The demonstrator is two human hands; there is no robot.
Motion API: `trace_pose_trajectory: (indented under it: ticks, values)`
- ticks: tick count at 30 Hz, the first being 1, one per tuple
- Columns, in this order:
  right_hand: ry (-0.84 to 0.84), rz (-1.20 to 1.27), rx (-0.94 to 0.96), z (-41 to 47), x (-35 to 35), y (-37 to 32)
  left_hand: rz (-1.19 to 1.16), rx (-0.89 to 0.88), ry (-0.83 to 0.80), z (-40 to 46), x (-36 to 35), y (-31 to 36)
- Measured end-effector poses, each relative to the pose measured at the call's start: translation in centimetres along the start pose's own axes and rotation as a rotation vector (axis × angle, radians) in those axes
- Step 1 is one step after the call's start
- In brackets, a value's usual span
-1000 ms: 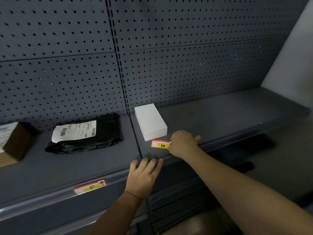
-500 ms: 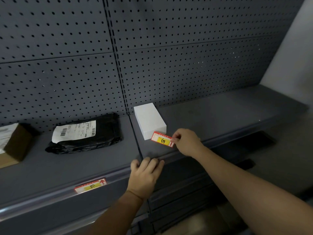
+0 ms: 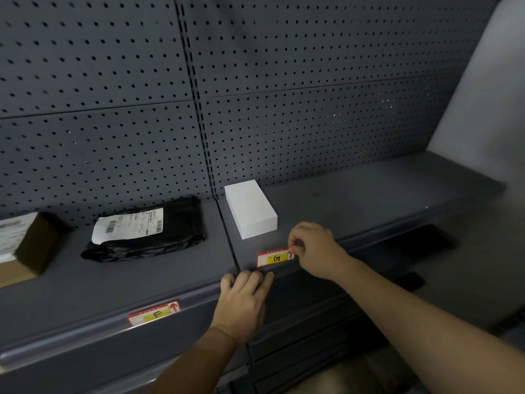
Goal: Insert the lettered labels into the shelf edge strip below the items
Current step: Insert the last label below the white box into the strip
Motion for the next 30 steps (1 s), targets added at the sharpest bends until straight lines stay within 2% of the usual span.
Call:
trace_pose_trajectory:
  ticks: [11,20,30]
  values:
    - [-0.002,-0.15,0.133,-0.7,-1.7,0.1,0.033,0.033,-0.016,-0.2,0.5,-0.2]
    - [0.13,-0.168,0.26,-1.7,-1.9,0.1,-0.045,0.096,0.025,0.5,1.3,-0.3]
    - [0.231,-0.219,0.361,-2.7,-2.4,0.6,-0.151,0.254,0.128,2.7,2.6,-0.3]
Point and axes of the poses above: each hand's wrist, its own z-axis towards the middle knuckle, its own x-axis out of the back of the hand, y = z × x, the point moved 6 cm from there along z, towards the middle knuckle, and after that the axes turned 12 degrees about x, right-handed, at the moved point
